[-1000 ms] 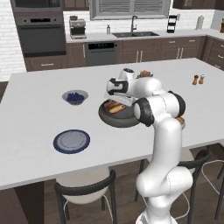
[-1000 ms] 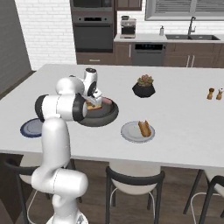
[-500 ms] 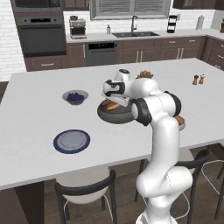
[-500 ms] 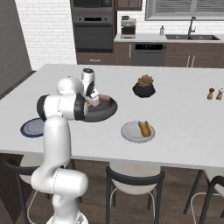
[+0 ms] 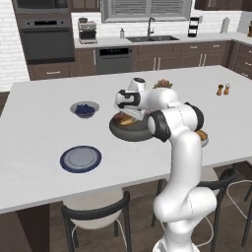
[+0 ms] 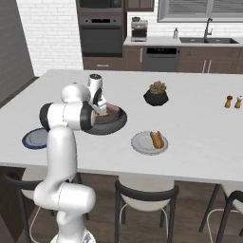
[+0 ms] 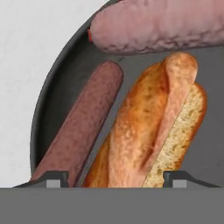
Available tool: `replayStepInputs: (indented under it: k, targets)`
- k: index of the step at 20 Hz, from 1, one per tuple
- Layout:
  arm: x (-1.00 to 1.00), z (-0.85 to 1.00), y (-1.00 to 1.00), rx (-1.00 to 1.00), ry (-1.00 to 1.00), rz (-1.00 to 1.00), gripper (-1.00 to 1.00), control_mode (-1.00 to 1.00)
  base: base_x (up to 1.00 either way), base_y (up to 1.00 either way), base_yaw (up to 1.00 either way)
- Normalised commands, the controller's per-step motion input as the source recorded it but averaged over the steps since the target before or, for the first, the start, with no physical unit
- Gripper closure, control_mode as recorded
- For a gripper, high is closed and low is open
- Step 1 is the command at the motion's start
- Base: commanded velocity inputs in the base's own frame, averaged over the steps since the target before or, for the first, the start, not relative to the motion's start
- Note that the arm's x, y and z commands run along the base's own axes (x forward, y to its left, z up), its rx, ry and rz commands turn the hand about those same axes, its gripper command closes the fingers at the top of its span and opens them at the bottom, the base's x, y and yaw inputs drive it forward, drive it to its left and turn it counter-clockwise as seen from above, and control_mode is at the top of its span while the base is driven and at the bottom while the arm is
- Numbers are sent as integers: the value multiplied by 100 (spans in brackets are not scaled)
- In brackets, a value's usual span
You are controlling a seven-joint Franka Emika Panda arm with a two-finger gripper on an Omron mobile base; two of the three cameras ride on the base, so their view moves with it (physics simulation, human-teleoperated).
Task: Place one bun and one sausage from the bowl on each plate.
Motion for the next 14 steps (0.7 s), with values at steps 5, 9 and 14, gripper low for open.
replayStepInputs:
  k: [5, 9, 14]
  targets:
    - [0, -9, 0, 1, 0, 0, 100, -100, 0, 0, 0]
    - [0, 0, 0, 0, 0, 0, 100, -100, 0, 0, 0]
    - [0, -2, 0, 0, 0, 0, 100, -100, 0, 0, 0]
